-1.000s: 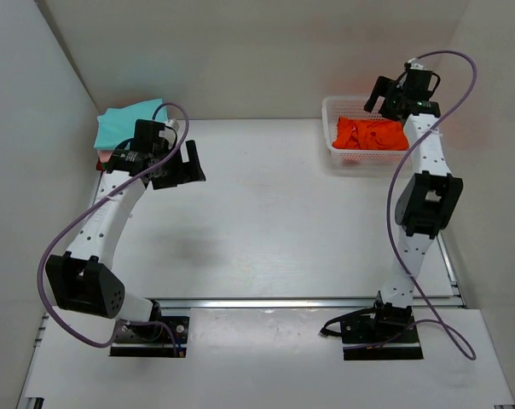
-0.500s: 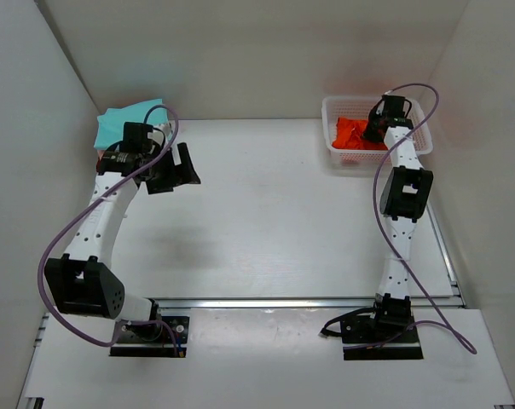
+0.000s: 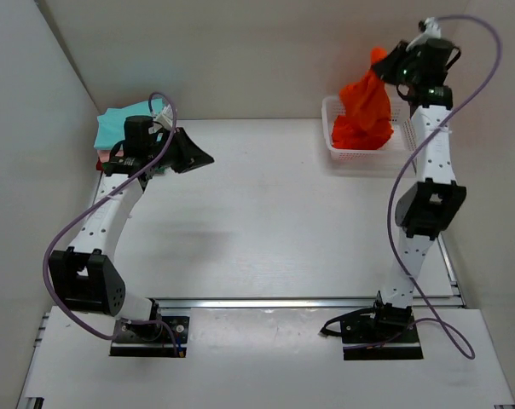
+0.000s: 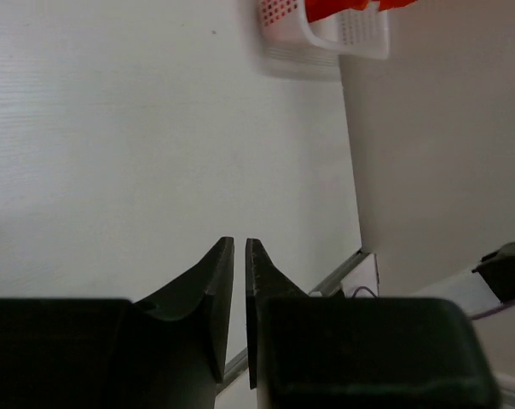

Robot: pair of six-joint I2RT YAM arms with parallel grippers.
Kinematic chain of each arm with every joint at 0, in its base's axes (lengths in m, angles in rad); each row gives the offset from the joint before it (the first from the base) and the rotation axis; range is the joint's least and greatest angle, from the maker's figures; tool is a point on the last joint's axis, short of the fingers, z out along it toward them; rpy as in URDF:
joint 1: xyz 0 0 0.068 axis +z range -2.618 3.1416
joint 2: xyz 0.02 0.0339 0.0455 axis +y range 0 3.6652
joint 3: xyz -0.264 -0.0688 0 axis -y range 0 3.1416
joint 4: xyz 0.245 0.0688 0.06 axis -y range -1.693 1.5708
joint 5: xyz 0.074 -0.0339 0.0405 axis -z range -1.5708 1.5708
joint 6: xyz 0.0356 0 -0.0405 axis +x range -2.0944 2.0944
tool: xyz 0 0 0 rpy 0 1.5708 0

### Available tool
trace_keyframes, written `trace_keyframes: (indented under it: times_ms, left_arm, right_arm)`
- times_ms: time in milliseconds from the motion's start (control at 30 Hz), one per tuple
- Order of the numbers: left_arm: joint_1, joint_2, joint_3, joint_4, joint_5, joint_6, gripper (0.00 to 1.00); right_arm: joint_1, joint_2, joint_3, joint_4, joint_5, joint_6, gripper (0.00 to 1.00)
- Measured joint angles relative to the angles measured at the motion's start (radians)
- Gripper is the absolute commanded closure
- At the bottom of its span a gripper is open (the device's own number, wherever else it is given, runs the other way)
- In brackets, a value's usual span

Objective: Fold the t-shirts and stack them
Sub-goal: Grab crumpled tshirt from bin with the right arm, then move the tshirt to the center of the board

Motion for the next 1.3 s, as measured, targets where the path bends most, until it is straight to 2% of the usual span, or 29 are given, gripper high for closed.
trace_keyframes:
  times_ms: [133,233,333,500,633,733,800,867,900,967,1000,1033,1067,1100,1133,1267,1300]
  left_arm:
    - [-0.013,0.011,0.001,0.095,0.048,-0.057,0.78]
    - [-0.016,0.011,0.002,0.126,0.059,-0.076,0.81]
    - [-0.016,0.010,0.004,0.137,0.062,-0.092,0.84]
    - [-0.004,0.002,0.041,0.124,0.053,-0.093,0.84]
    - [0.032,-0.051,0.040,0.098,0.040,-0.093,0.80]
    - [0.064,-0.105,0.014,0.076,0.021,-0.090,0.78]
    - [0.078,-0.129,-0.003,0.045,0.000,-0.082,0.72]
    - [0.084,-0.141,-0.017,0.008,-0.031,-0.066,0.70]
    - [0.083,-0.142,-0.021,-0.013,-0.045,-0.054,0.66]
    - [0.071,-0.141,-0.035,-0.035,-0.064,-0.031,0.57]
    - [0.059,-0.141,-0.051,-0.036,-0.065,-0.021,0.59]
    - [0.042,-0.142,-0.074,-0.032,-0.064,-0.013,0.66]
    - [0.024,-0.141,-0.097,-0.031,-0.061,-0.009,0.79]
    - [-0.003,-0.139,-0.135,-0.024,-0.053,-0.009,0.88]
    - [-0.018,-0.136,-0.156,-0.026,-0.048,0.000,0.89]
    - [-0.111,-0.102,-0.284,-0.046,-0.036,0.038,0.68]
    - [-0.135,-0.095,-0.310,-0.060,-0.040,0.051,0.67]
  right_arm:
    - [0.109,-0.333,-0.061,0.128,-0.093,0.044,1.00]
    - [0.287,-0.569,-0.136,0.224,-0.134,0.062,1.00]
    - [0.451,-0.736,-0.221,0.302,-0.183,0.080,1.00]
    - [0.464,-0.863,-0.327,0.330,-0.151,0.084,1.00]
    - [0.454,-0.874,-0.546,0.324,-0.130,0.096,1.00]
    - [0.433,-0.792,-0.668,0.259,-0.119,0.098,1.00]
    - [0.424,-0.676,-0.723,0.183,-0.100,0.094,0.99]
    - [0.415,-0.563,-0.779,0.083,-0.080,0.093,0.81]
    - [0.408,-0.511,-0.810,0.030,-0.076,0.085,0.69]
    - [0.396,-0.441,-0.855,-0.079,-0.067,0.069,0.55]
    - [0.391,-0.423,-0.870,-0.124,-0.062,0.054,0.53]
    - [0.386,-0.418,-0.887,-0.155,-0.056,0.035,0.52]
    - [0.385,-0.418,-0.900,-0.185,-0.047,0.023,0.52]
    - [0.382,-0.427,-0.906,-0.214,-0.035,0.008,0.51]
    - [0.382,-0.435,-0.906,-0.224,-0.026,-0.003,0.51]
    - [0.419,-0.521,-0.938,-0.240,0.044,-0.072,0.48]
    - [0.436,-0.553,-0.966,-0.240,0.067,-0.086,0.46]
